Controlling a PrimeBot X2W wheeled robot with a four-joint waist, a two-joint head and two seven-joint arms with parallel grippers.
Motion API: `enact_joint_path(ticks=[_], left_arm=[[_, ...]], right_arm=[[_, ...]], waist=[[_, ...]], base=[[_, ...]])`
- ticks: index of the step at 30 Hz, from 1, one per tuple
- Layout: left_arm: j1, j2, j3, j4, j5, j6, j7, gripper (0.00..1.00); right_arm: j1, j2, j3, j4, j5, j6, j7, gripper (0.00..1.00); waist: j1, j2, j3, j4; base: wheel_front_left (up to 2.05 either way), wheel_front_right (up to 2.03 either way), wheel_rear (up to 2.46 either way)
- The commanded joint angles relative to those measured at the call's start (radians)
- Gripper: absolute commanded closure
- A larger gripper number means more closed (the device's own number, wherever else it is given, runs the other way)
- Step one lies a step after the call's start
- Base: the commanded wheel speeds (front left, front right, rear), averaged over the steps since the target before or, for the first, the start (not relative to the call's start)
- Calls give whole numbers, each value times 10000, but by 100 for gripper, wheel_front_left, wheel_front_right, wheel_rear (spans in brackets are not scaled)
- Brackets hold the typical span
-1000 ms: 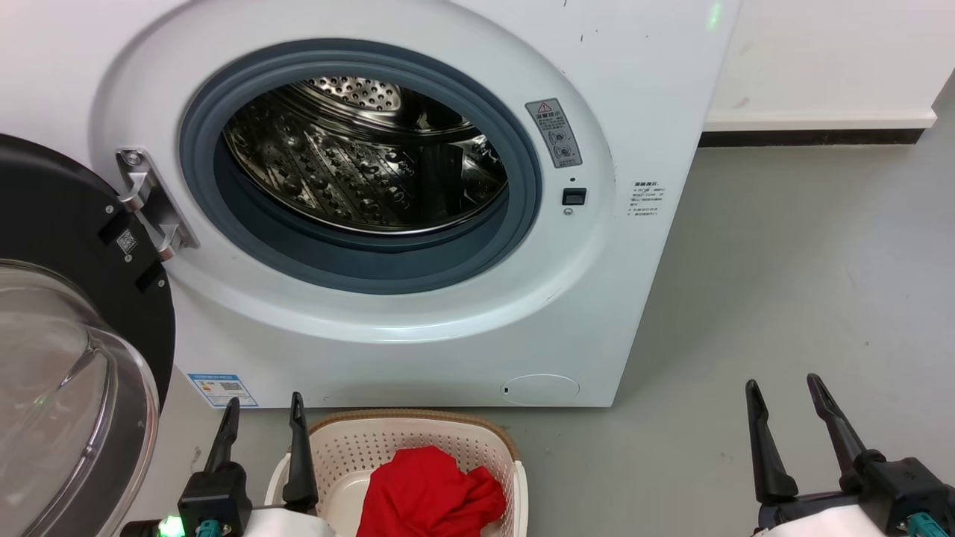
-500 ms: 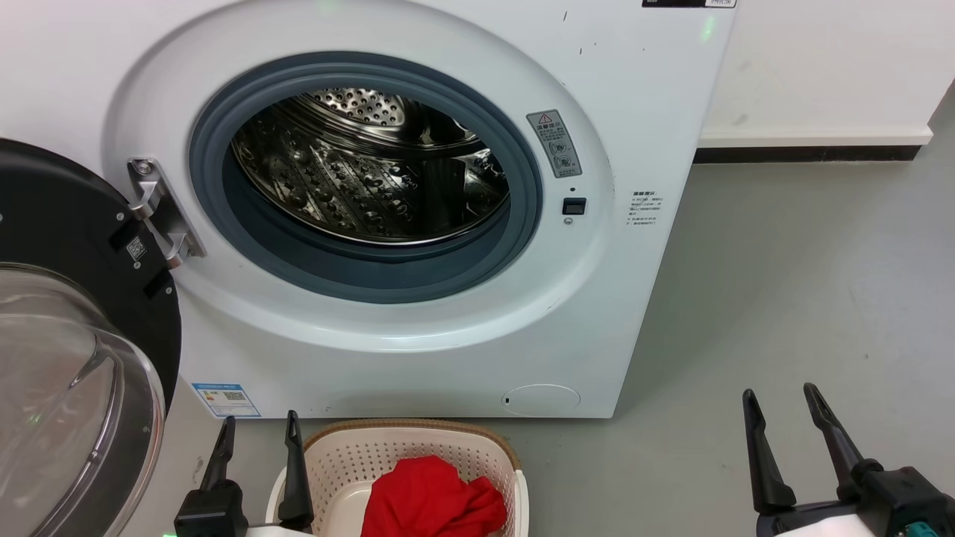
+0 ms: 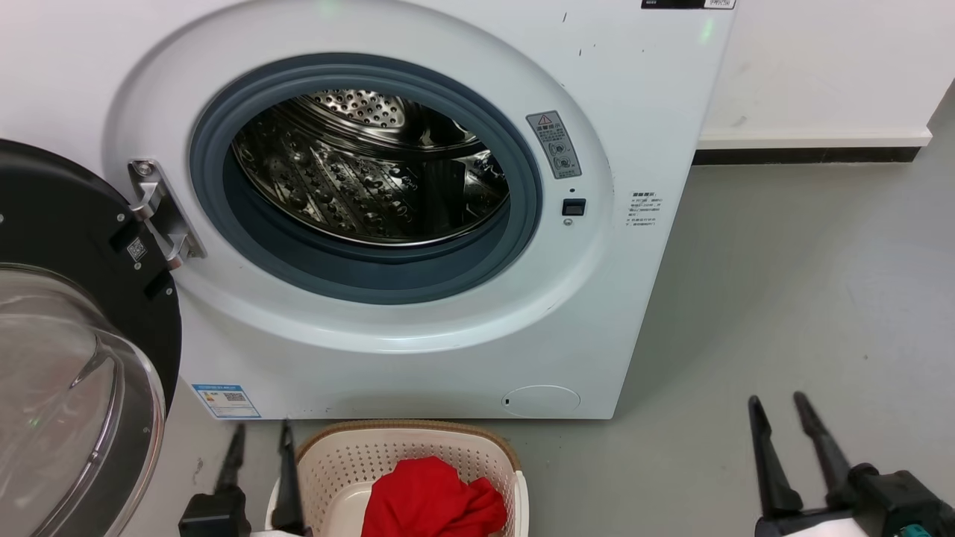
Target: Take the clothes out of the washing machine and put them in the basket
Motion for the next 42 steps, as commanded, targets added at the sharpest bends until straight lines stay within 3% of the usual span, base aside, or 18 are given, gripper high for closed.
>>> enact_joint_path(ticks=[1,4,22,42], left_arm=[[1,-2,0,99,-25,-5,12,100],[35,-8,11,409,-65,-6,73,100],[-537,-9,295,655,-3689,-492,946,100],[-1037,-10,533,857,-6933,-932,1720,100]], right_arm=[[13,2,10,96,21,0,8,100],[83,3,23,365,82,0,40,100],[-518,-206,66,760,3916,-1,689,100],[-1056,-318,6,1133,7249,-2,1353,100]], waist=[[0,-1,0,0],[0,-1,0,0],[0,-1,16,23],[0,-1,33,49]], base=[[0,0,0],[0,0,0],[0,0,0],[0,0,0]])
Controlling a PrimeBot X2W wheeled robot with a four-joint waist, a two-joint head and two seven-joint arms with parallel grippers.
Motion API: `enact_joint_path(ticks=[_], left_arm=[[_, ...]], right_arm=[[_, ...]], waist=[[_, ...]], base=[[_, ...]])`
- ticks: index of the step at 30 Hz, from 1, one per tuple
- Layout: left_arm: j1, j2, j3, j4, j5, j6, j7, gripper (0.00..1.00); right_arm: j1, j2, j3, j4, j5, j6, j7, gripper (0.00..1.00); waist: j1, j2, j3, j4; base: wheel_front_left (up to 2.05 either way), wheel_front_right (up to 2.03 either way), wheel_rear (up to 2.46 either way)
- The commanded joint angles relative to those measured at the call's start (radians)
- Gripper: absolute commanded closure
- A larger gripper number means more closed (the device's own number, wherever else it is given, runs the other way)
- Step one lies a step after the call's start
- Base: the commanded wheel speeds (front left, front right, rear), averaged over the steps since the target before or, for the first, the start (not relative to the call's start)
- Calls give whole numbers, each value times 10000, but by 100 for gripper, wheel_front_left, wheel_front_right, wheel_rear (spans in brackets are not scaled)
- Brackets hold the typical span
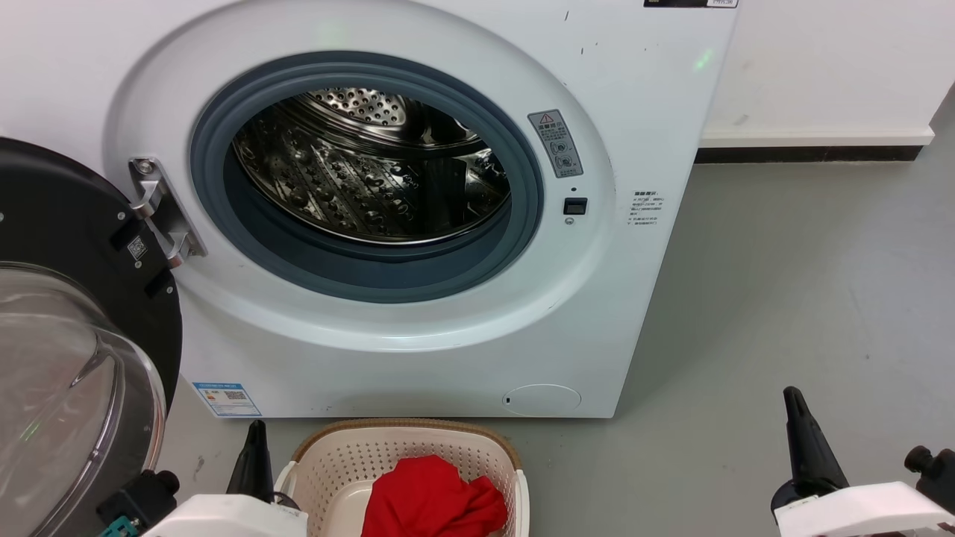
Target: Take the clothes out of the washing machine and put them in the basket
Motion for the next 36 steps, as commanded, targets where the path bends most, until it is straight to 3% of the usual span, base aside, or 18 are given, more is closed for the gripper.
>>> enact_joint_path(ticks=[1,36], left_arm=[[-305,5,76,-85,-447,-100,103,100],[-961,2,393,200,-4601,-656,1104,100]], right_arm=[[-307,-88,-24,-26,470,0,81,100],[-982,-125,-245,471,4621,0,1062,100]], waist=[[0,0,2,3],[0,0,31,46]], base=[[0,0,0],[0,0,0]])
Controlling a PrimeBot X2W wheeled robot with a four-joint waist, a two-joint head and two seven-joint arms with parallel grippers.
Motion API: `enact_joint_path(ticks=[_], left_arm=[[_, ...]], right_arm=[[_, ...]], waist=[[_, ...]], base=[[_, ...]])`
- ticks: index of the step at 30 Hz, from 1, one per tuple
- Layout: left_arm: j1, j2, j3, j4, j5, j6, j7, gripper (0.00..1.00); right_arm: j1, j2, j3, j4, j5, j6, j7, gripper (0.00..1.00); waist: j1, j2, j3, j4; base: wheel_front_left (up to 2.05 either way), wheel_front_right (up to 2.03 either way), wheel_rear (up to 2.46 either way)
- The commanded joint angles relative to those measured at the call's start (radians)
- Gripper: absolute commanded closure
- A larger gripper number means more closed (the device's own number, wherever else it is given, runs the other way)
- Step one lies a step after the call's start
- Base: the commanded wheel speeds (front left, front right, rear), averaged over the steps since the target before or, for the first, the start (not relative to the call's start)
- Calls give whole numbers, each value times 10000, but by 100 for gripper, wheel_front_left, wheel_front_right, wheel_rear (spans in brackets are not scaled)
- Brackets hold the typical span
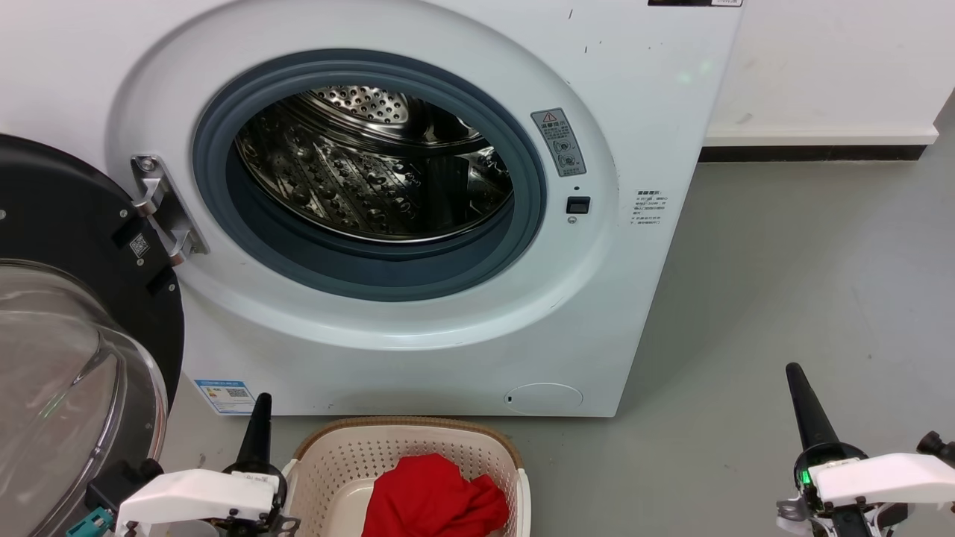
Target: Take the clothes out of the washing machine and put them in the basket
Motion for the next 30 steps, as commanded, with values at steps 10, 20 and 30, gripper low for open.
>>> enact_joint_path(ticks=[10,20,30], left_arm=[[-367,1,119,22,-1061,-199,249,100],[-496,-1,179,89,-1980,-301,475,100],[-646,-2,246,152,-2829,-427,681,100]], right_arm=[[-354,-58,-89,88,1065,2,265,100],[-509,-41,-163,205,1954,1,495,100],[-679,-19,-244,305,2777,1,731,100]], waist=[[0,0,8,13],[0,0,17,25],[0,0,26,38]], base=[[0,0,0],[0,0,0],[0,0,0]])
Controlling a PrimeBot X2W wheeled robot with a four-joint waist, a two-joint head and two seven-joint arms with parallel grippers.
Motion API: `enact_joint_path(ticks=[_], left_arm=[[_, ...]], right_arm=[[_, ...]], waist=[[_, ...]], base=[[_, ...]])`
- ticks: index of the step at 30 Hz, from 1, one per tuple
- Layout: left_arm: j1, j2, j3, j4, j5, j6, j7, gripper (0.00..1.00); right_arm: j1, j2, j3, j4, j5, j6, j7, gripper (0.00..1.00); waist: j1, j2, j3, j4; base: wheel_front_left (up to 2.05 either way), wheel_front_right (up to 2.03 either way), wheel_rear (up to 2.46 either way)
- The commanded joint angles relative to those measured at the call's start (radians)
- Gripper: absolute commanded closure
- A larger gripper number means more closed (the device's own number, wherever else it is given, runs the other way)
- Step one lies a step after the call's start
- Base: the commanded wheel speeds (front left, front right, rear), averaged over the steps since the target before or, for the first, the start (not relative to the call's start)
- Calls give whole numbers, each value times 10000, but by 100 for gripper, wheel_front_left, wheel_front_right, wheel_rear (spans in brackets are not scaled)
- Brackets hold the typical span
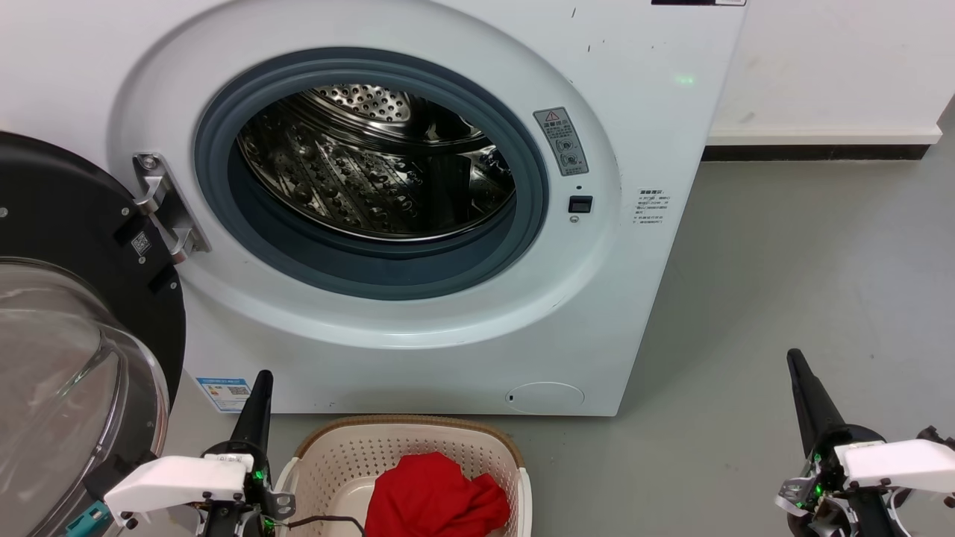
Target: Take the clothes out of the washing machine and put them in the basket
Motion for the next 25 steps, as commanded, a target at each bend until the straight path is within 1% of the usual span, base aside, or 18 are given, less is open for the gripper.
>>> enact_joint_path(ticks=[1,21,25], left_arm=[[-212,-4,35,5,-167,-72,42,100],[-404,-6,158,120,-1736,-277,426,100],[-395,-7,152,114,-1690,-266,423,100]], right_arm=[[-266,-18,-31,3,195,1,50,100],[-465,37,-182,218,1690,0,476,100],[-461,53,-196,207,1629,0,482,100]], waist=[[-1,0,1,1],[-1,0,19,28],[-1,0,19,28]], base=[[0,0,0],[0,0,0],[0,0,0]])
